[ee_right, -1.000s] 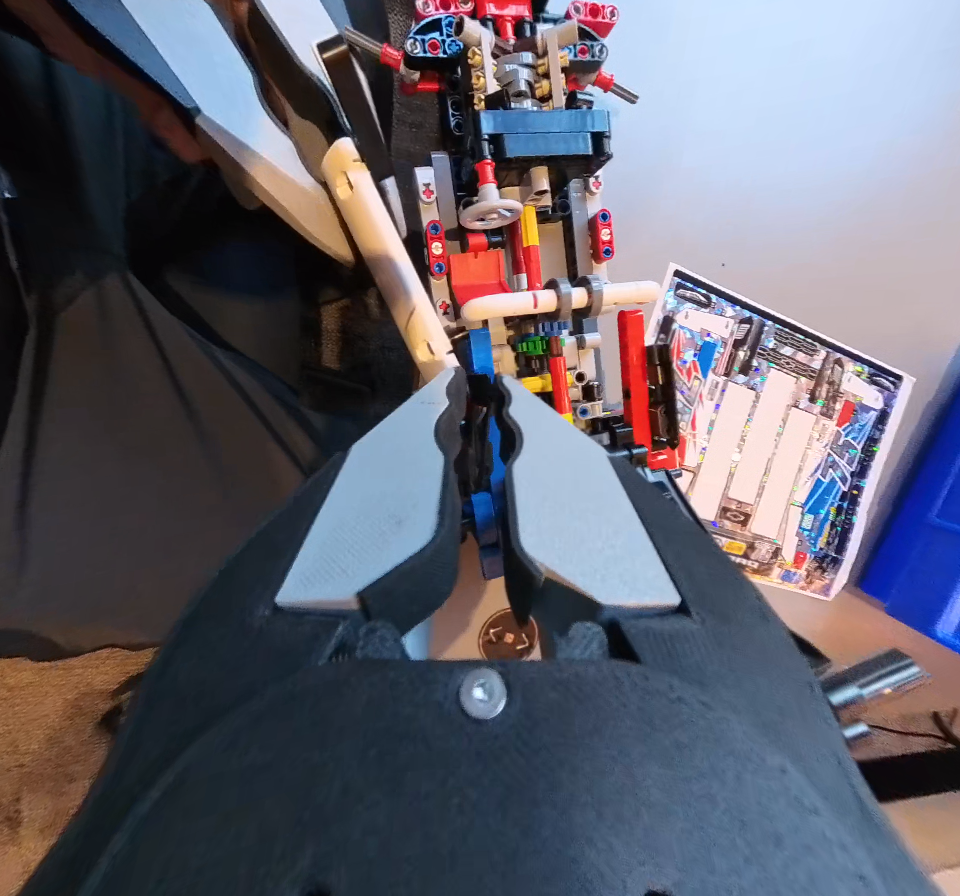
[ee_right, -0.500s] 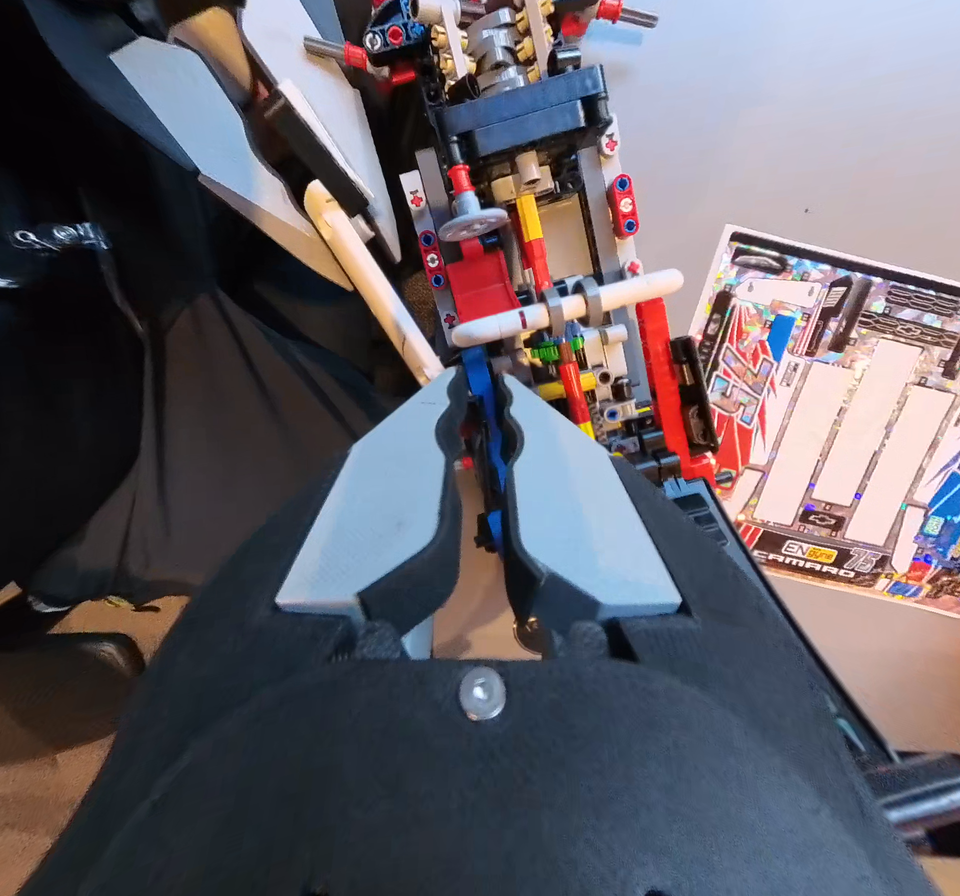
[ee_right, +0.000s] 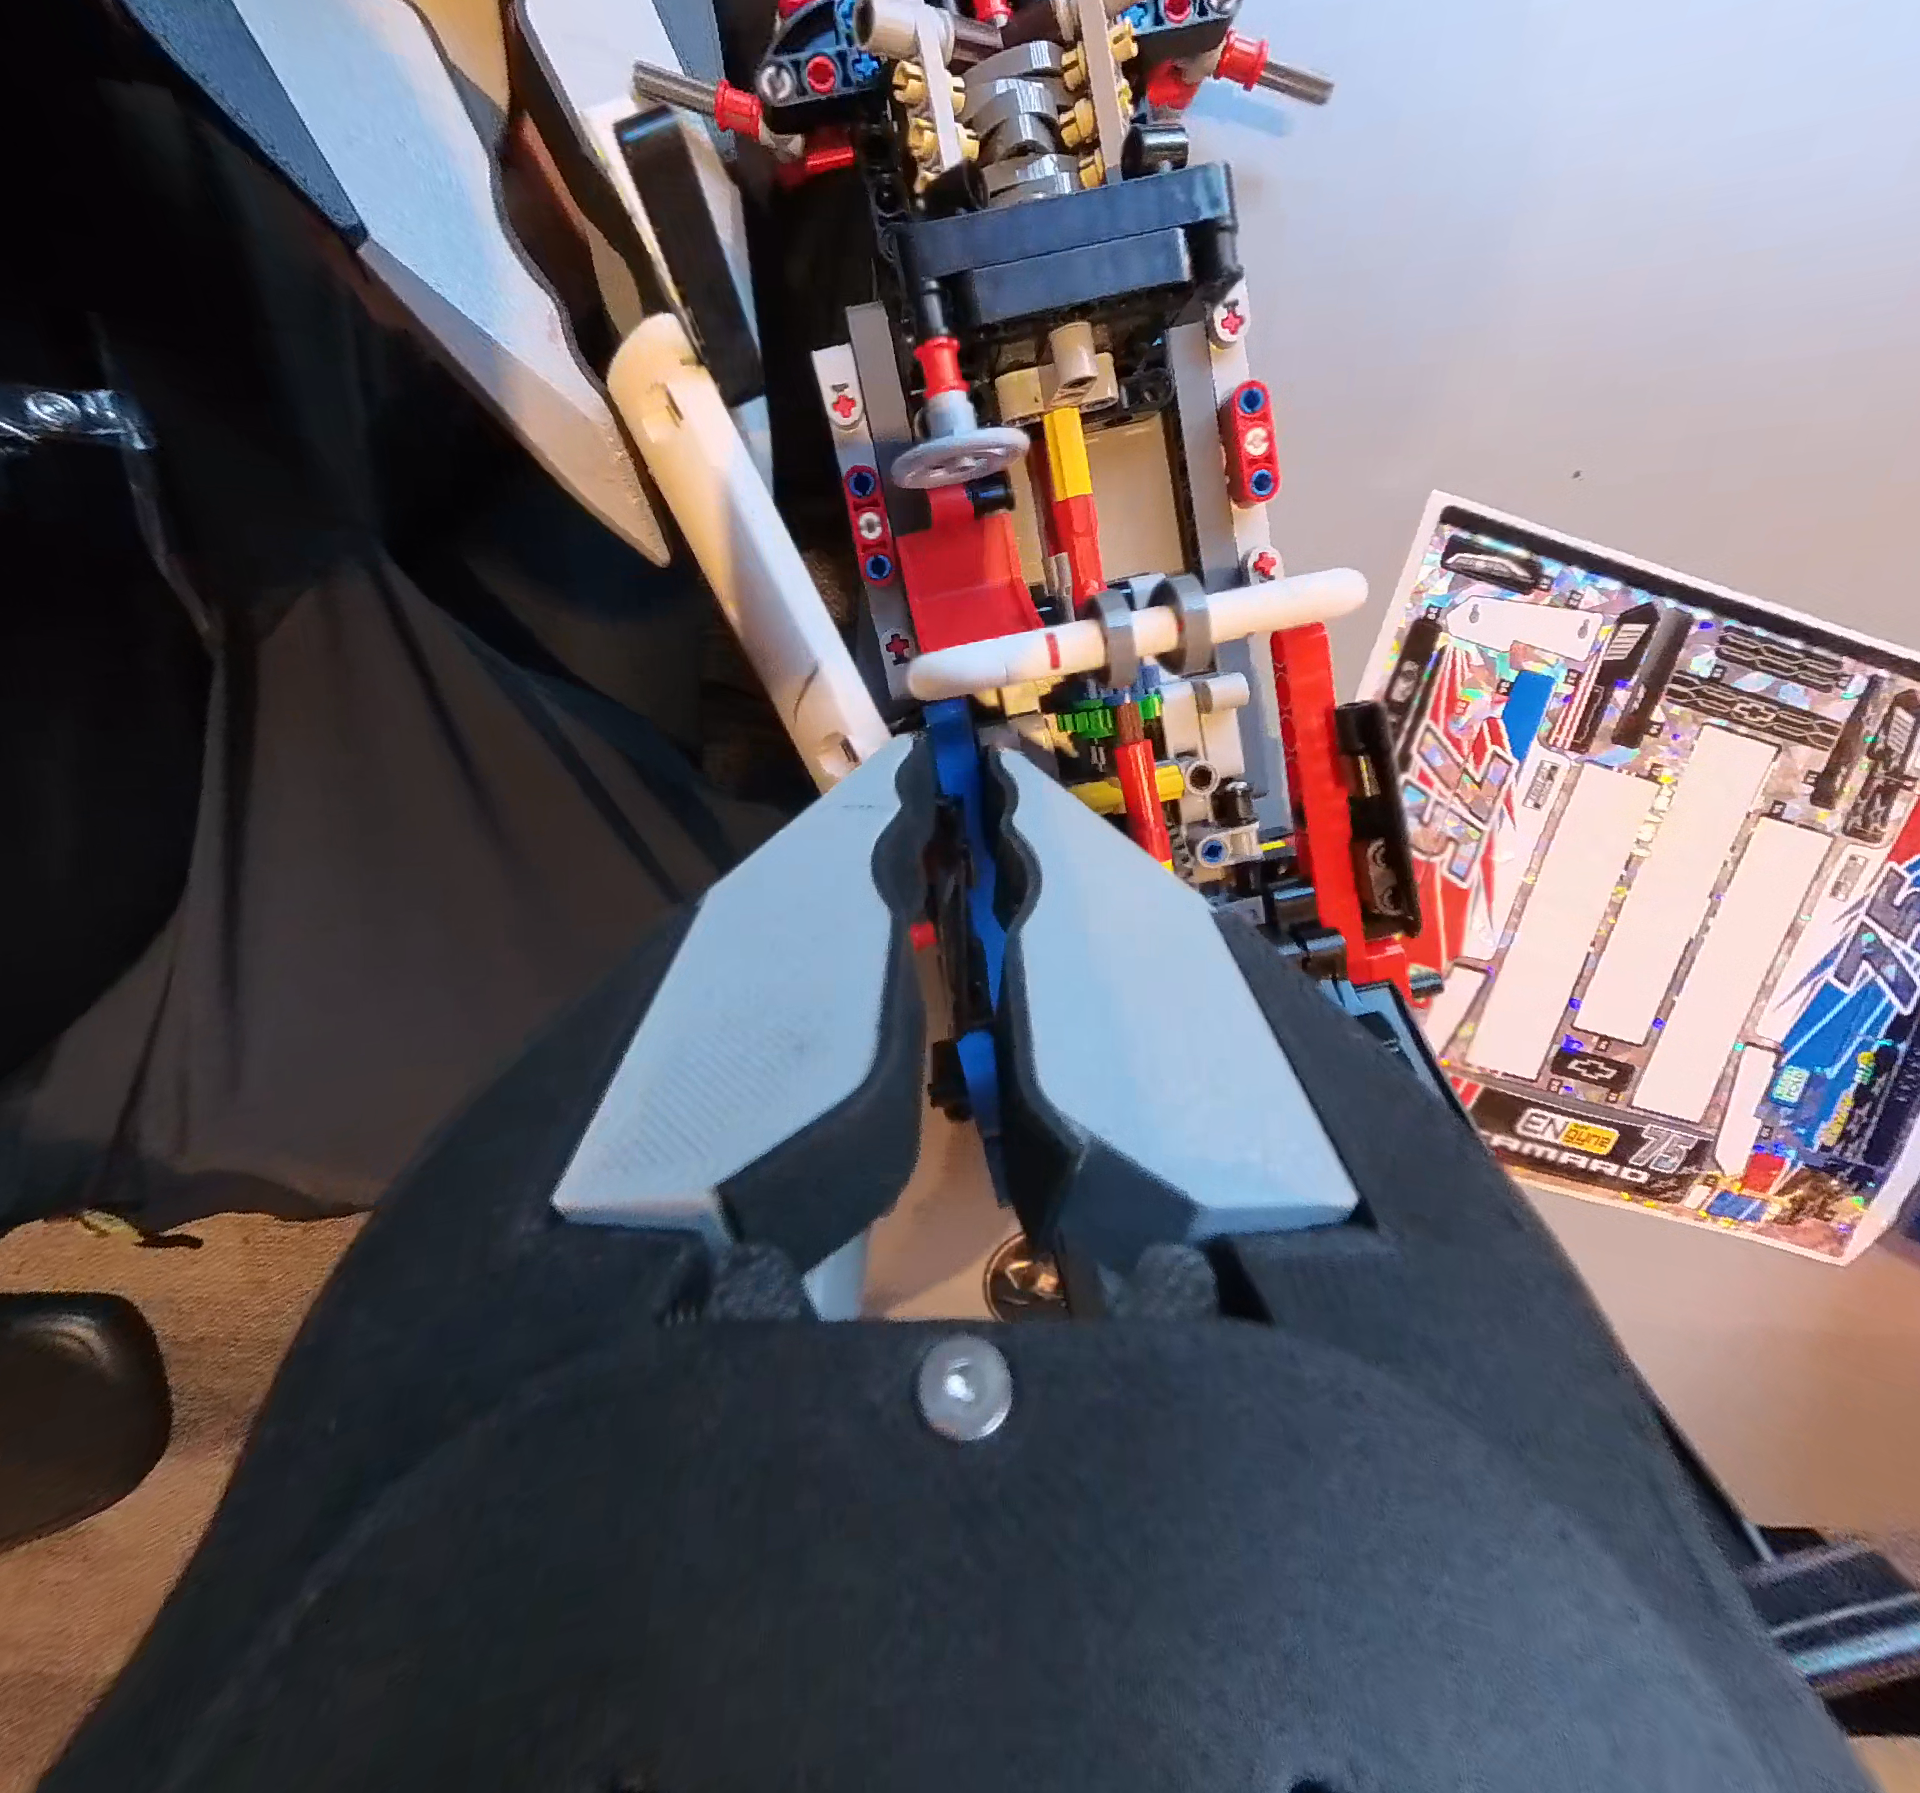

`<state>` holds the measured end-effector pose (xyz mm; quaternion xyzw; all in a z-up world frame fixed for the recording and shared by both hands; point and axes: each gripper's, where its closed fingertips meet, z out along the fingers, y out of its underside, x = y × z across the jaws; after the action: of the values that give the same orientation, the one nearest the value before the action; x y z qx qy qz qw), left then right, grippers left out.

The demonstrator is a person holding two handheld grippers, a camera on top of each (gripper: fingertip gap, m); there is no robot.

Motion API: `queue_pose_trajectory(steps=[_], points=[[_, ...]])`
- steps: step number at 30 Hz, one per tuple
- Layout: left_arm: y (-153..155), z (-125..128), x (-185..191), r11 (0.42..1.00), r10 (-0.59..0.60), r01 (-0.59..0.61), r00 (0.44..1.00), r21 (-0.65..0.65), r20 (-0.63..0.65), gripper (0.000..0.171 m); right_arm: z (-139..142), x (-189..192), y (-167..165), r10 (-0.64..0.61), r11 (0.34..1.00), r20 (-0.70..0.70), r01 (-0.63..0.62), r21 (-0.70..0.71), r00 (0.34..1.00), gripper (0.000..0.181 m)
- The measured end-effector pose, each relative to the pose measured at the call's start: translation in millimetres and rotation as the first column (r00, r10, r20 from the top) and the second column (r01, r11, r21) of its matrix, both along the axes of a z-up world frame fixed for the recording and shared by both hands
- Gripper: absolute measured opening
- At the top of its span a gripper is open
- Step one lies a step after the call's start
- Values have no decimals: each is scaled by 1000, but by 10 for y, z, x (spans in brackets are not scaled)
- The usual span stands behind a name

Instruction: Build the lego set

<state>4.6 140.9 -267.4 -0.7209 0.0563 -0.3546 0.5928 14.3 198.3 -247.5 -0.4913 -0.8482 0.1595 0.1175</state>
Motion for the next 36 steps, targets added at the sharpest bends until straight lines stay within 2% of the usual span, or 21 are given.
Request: queue_pose_trajectory(steps=[9,11,15,17,21,23,25,26,27,30,31,34,36], points=[[24,17,-10,997,-81,79,988,-24,-128,15,33,11,28,-32,999,-42,31,-40,999,7],[46,38,-47,999,-41,37,991,-30,-125,15,44,4,38,-39,999,-55,37,-36,998,8],[-8,50,-127,996,83,-83,996,-21,-20,18,30,-4,63,-48,999,-61,47,-17,997,8],[-41,-10,-178,992,122,-123,992,-28,-34,14,16,-5,66,-44,999,-60,43,-10,997,7],[-155,-53,-295,979,191,-193,981,-65,-39,25,17,-3,65,-50,999,-54,50,-2,997,8],[-296,-127,-472,946,297,-315,937,-74,-184,28,18,0,64,-45,999,-59,46,14,997,7],[-463,-14,-576,925,351,-379,842,13,-409,25,15,1,63,-41,999,-61,43,23,997,7],[-493,88,-567,929,338,-369,809,31,-481,27,12,0,62,-40,999,-60,42,27,997,7],[-481,193,-541,935,313,-354,801,17,-511,34,8,-1,61,-36,999,-58,38,32,998,7],[-340,444,-410,959,222,-279,854,-54,-470,48,10,0,56,-27,999,-55,29,46,998,7],[-278,461,-411,962,208,-264,862,-61,-462,49,12,1,50,-24,999,-57,27,47,998,7],[-126,307,-421,968,119,-203,888,-147,-444,49,16,7,34,-19,999,-61,22,44,998,7],[-62,312,-380,975,79,-156,908,-158,-411,38,12,-1,27,-18,999,-64,21,42,998,7]])
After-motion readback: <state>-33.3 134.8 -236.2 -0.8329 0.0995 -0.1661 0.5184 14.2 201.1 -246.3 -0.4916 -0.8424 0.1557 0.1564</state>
